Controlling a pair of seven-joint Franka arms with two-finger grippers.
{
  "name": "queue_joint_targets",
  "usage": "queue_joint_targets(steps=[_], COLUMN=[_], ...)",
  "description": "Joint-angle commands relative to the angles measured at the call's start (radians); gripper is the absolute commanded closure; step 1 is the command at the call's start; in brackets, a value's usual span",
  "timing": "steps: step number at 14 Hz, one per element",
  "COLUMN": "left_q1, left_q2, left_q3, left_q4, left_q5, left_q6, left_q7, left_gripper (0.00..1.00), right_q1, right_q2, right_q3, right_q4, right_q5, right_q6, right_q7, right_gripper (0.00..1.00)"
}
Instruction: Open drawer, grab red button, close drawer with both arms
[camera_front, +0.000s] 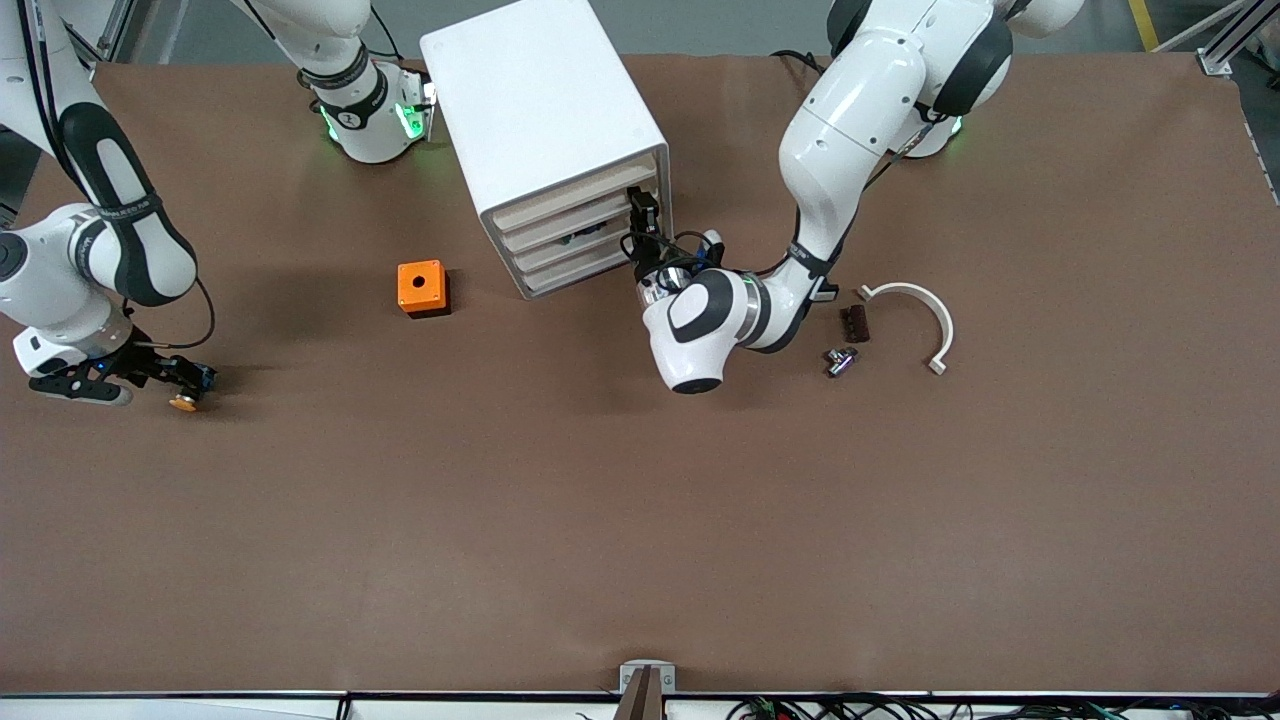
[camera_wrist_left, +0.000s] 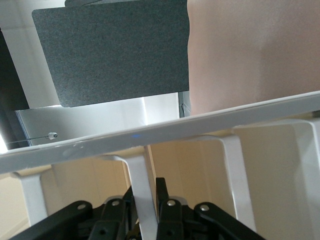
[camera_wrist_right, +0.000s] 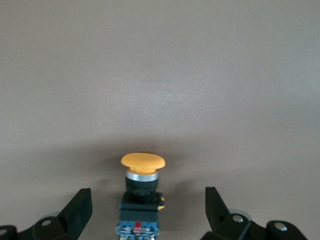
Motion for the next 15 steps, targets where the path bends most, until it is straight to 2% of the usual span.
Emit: queue_joint_targets(steps=[1,8,15], left_q1=[0.004,0.036,0.122], left_q2=[0.008,0.005,0.005], left_q3=[0.004,0.014,0.014], left_q4=[0.01,0.016,0.02], left_q5=[-0.012,-0.038,-0.041], left_q6=[0.003,0.005,0.047], left_q7=[-0.009,0.0,-0.003], left_gripper=[0.88,0.88,0.85], right_q1=[0.038,0.179,0.346], right_q2=[-0.016,-0.045,-0.048], right_q3=[0.007,0.007,0.007], right_q4=[-0.029,-0.048,-0.049], right_q5=[0.017,0.017,0.017], right_q6=[-0.001,-0.07,-0.083], right_q7=[0.103,0.356,0.649], right_gripper=[0.0,0.0,0.0])
